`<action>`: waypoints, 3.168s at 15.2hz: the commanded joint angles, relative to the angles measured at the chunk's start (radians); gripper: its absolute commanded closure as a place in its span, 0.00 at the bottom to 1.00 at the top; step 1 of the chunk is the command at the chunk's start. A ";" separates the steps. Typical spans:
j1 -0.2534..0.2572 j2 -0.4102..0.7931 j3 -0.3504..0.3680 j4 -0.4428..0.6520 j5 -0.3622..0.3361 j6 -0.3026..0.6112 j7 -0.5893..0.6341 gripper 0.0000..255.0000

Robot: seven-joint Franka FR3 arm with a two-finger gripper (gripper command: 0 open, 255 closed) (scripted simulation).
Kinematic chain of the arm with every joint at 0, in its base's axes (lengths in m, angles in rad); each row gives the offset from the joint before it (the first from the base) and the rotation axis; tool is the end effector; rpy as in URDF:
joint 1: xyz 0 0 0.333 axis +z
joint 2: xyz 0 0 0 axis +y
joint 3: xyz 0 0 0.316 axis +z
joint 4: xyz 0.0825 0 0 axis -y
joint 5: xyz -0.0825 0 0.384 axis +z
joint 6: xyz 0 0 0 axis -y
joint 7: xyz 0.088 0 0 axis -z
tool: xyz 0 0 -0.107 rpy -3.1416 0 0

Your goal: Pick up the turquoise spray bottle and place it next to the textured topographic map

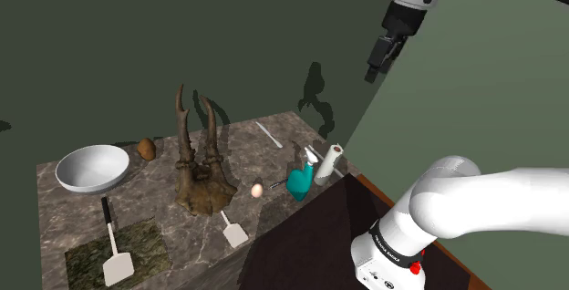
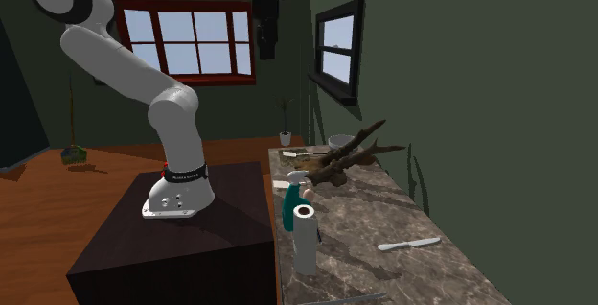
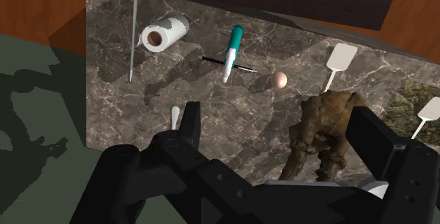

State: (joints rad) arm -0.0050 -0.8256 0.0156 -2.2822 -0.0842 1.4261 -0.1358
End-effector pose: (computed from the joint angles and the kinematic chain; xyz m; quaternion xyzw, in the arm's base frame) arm 0.2805 -0.0051 0.6245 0.9966 0.0650 -0.0183 0.0464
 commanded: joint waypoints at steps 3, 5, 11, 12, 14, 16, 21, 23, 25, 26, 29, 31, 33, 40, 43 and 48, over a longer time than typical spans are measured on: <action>-0.003 -0.011 -0.011 -0.074 -0.001 0.066 0.002 0.00; -0.007 -0.016 -0.022 -0.144 -0.002 0.133 0.004 0.00; -0.020 0.006 -0.056 -0.330 -0.008 0.347 0.009 0.00; -0.022 0.016 -0.061 -0.357 -0.010 0.386 0.010 0.00; -0.028 0.042 -0.073 -0.408 -0.013 0.465 0.011 0.00; -0.033 0.077 -0.085 -0.453 -0.016 0.548 0.011 0.00; -0.044 0.210 -0.117 -0.541 -0.022 0.774 0.010 0.00; -0.046 0.282 -0.130 -0.565 -0.022 0.872 0.008 0.00; -0.046 0.364 -0.143 -0.581 -0.020 0.972 0.004 0.00; -0.045 0.408 -0.150 -0.586 -0.017 1.022 0.001 0.00; -0.037 0.537 -0.170 -0.590 0.000 1.157 -0.013 0.00; -0.035 0.572 -0.172 -0.594 0.004 1.197 -0.016 0.00; -0.031 0.610 -0.175 -0.598 0.009 1.238 -0.019 0.00; -0.024 0.679 -0.180 -0.601 0.022 1.311 -0.029 0.00; -0.024 0.679 -0.180 -0.601 0.022 1.311 -0.029 0.00; -0.024 0.679 -0.180 -0.601 0.022 1.310 -0.029 1.00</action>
State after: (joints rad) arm -0.0295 -0.1466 -0.1640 -2.8830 -0.0620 2.7366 -0.1648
